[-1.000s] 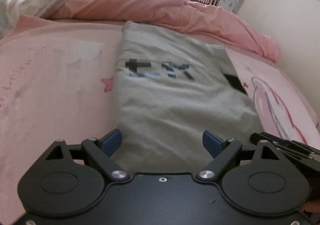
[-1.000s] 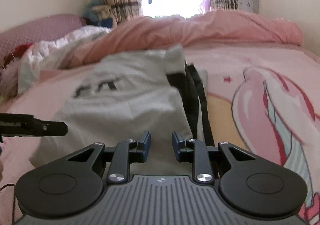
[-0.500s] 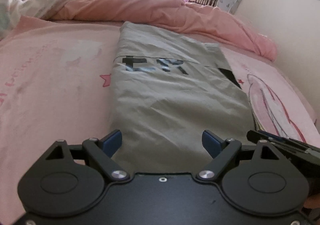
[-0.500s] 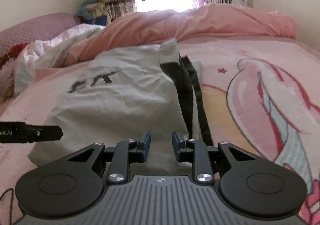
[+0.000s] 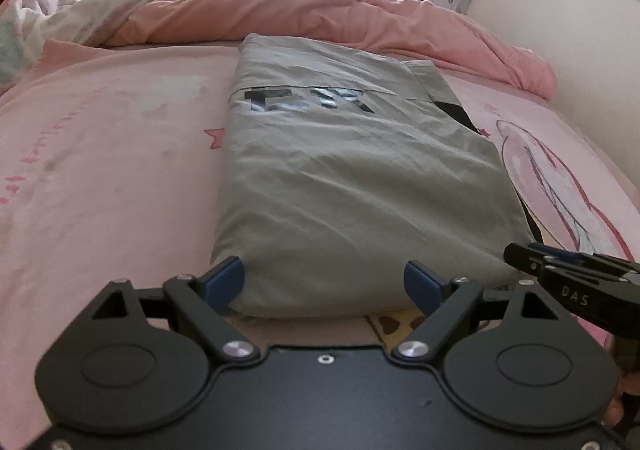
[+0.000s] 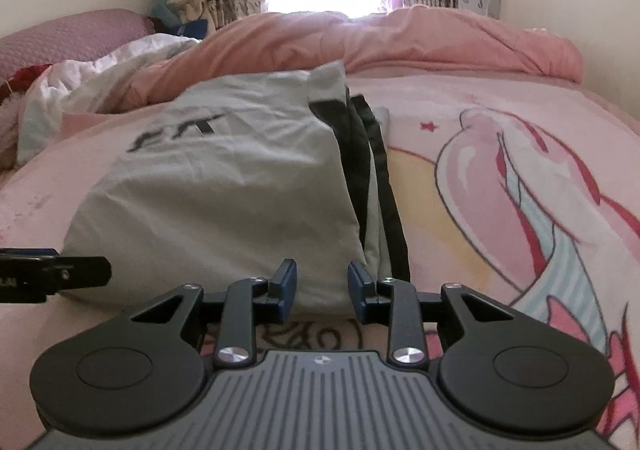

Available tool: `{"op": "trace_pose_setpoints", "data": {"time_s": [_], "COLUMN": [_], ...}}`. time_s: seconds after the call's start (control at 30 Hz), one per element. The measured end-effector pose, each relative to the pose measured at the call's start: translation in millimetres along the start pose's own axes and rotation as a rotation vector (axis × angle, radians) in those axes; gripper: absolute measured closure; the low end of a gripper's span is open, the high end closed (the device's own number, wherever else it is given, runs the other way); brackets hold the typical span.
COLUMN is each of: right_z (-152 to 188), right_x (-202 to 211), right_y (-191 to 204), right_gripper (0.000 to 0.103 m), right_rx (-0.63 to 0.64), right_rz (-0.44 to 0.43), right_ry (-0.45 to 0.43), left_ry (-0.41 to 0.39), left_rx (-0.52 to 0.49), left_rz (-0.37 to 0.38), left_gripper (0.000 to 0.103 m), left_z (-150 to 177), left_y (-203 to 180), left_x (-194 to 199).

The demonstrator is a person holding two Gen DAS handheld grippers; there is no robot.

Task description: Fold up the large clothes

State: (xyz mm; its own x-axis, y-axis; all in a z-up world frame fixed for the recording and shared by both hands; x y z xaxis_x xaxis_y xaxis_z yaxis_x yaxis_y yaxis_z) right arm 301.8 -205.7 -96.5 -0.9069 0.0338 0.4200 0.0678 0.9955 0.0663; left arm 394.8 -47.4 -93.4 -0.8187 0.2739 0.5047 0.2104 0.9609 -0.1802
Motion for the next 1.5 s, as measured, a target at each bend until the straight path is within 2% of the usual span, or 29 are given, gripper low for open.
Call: {"op": "trace_pose_setpoints", "data": {"time_s": [0.2, 0.4, 0.6, 0.7, 0.73, 0.87, 0.93, 1.0, 1.1, 1.33, 1.5], "right_z": [4.9, 7.0, 5.0, -0.1, -2.4, -12.0, -17.9, -18.5, -19.5, -5.1, 10.2], "right_x": [-2.0, -0.4, 0.3, 6.3, 12.5, 51.2, 90.2, 105.1, 138.5, 212.1, 233.1], "right_y": [1.3, 1.4, 0.9, 3.5, 5.0, 5.9, 8.1, 9.2, 11.3, 16.2, 16.1], "right_gripper": [0.068, 0.068, 0.067, 0.067, 0.065, 0.044, 0.038, 0.031, 0.03, 0.029, 0.029], "right_rx": [0.012, -0.006, 0.005, 0.031, 0.036, 0.028, 0.042, 0.044, 0.046, 0.057, 0.047], "right_rz": [0.002, -0.002, 0.003, 0.021, 0.029, 0.054, 0.056, 0.054, 0.059, 0.076, 0.101], "right_ry": [-0.011, -0.022, -0.017, -0.005, -0.005, -0.046, -0.091, -0.101, -0.11, -0.109, -0.096], "left_ry": [-0.008, -0.024, -0.025, -0.022, -0.033, -0.053, -0.067, -0.084, -0.096, -0.07, -0.053], "left_rx": [-0.056, -0.066, -0.035, -0.034, -0.028, -0.015, -0.023, -0.033, -0.047, -0.059, -0.022], "left_rz": [-0.031, -0.022, 0.011, -0.033, -0.035, -0.06, -0.072, -0.085, -0.111, -0.12, -0.135], "left_gripper": [0.014, 0.011, 0.011, 0.011, 0.011, 0.01, 0.009, 0.006, 0.001, 0.0, 0.0], "left_z": [10.8, 14.3, 7.5, -0.1, -2.1, -5.9, -6.5, -4.2, 1.4, 30.9, 50.3], "left_y": [-8.4, -6.7, -1.2, 0.1, 0.7, 3.5, 4.5, 3.5, 1.7, -8.6, -10.2], "left_x": [-5.2, -6.8, 0.1, 15.4, 24.3, 66.7, 90.8, 113.3, 146.3, 209.8, 238.7]}}
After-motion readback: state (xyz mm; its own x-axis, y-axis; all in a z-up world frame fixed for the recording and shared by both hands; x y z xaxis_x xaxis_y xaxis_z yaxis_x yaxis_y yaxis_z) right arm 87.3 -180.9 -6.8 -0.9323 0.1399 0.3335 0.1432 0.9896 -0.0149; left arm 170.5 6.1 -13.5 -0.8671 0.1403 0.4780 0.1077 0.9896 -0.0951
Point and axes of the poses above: each gripper's, at about its wrist camera, not at the fingertips, and x roughly against the way its jaws point, y to its left, z to its underside, the point moved 4 cm from there along -x, roughly the way its jaws point, and after that the axes turned 10 degrees about -y, right-handed, at the moved point
